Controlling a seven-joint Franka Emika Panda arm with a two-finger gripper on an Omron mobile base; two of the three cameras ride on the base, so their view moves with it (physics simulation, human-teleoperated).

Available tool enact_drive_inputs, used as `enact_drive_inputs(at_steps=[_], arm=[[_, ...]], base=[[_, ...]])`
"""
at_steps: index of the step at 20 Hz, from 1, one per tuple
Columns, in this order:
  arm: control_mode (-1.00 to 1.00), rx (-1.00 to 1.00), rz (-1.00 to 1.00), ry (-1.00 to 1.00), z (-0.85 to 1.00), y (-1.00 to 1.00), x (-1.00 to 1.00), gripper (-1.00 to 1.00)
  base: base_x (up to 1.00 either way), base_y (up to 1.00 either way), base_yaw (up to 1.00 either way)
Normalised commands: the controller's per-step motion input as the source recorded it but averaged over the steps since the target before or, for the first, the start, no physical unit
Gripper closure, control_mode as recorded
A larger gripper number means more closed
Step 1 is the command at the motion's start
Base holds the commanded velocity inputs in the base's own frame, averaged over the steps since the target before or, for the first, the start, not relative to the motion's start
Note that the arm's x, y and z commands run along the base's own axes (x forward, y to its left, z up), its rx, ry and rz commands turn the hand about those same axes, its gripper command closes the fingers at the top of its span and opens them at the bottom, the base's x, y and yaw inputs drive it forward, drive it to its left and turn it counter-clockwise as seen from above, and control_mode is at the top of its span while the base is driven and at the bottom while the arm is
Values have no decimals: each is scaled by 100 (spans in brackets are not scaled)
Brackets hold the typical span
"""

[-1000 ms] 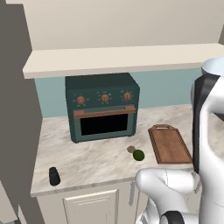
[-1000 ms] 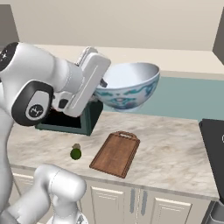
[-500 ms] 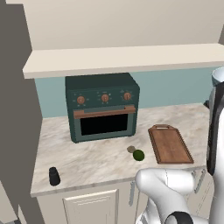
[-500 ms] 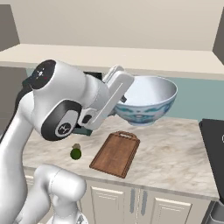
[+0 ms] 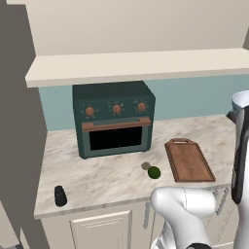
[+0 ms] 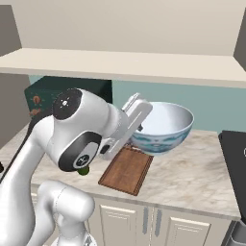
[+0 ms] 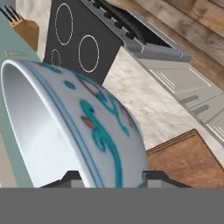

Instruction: Open the cabinet. Place the bowl and condiment on the counter. Then place the lime and garlic on the cutting board.

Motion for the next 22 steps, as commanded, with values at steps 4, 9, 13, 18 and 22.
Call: enact_drive_inputs(at_steps=[4, 9, 13, 18, 22], arm=[[-100, 0, 19, 0, -22, 0, 9, 100], [-100, 1, 20, 0, -1, -3, 13, 100], [-100, 0, 11, 0, 0, -2, 11, 100], [-100, 0, 2, 6, 0, -29, 2, 100], [-100, 0, 0, 8, 0, -45, 3, 100]], base=[[0, 0, 0], [0, 0, 0], [0, 0, 0], [0, 0, 0], [0, 0, 0]])
